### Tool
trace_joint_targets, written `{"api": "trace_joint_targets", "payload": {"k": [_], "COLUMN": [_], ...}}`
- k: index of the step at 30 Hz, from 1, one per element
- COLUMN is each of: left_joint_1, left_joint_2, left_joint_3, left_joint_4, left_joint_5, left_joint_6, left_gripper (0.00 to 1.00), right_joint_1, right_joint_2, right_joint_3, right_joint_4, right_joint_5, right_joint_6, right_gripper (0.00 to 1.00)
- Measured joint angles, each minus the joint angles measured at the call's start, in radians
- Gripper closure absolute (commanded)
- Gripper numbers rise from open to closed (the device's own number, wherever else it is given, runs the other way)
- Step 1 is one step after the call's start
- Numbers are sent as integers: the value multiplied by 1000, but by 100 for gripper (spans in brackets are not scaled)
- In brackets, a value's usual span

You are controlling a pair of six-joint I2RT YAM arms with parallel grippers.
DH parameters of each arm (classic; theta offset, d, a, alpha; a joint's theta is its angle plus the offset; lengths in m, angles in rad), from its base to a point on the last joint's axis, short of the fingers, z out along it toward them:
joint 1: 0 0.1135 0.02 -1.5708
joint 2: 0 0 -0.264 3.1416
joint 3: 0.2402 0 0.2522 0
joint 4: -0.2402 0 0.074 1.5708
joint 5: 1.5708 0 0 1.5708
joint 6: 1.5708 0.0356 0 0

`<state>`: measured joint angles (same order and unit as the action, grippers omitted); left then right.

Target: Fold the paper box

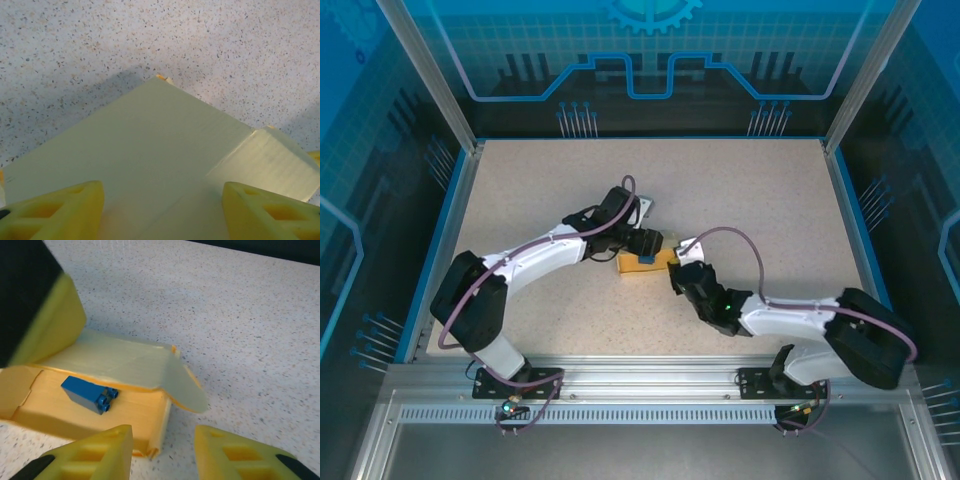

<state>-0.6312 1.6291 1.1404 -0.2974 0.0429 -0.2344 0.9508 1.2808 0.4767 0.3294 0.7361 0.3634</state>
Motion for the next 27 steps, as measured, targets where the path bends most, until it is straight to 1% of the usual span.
{"api": "trace_joint_targets", "payload": {"k": [4,6,8,11,15,18,23,27], "left_joint_1": [-17,-24,-30,-37,-43,-47,-53,-55], "left_joint_2": [0,0,-2,-9,-19,-22,-22,-22], "left_joint_3": [-48,-77,-104,-143,-183,-207,-235,-261], "left_joint_4": [44,64,92,130,180,209,252,287], "left_joint_5": [-13,-20,-27,-35,-47,-54,-58,-58], "left_joint_6": [-3,-6,-13,-27,-41,-55,-74,-83], "left_gripper": [35,35,35,35,35,35,35,34], "right_joint_1": [-1,-15,-49,-131,-246,-303,-337,-350], "right_joint_2": [-170,-235,-264,-264,-208,-124,44,151], "right_joint_3": [-10,0,27,86,160,209,288,324], "right_joint_4": [-88,-137,-185,-244,-288,-311,-346,-354], "right_joint_5": [-23,-60,-103,-194,-325,-413,-529,-592], "right_joint_6": [-33,-53,-67,-77,-76,-67,-43,-21], "right_gripper": [59,57,55,53,51,50,49,48]}}
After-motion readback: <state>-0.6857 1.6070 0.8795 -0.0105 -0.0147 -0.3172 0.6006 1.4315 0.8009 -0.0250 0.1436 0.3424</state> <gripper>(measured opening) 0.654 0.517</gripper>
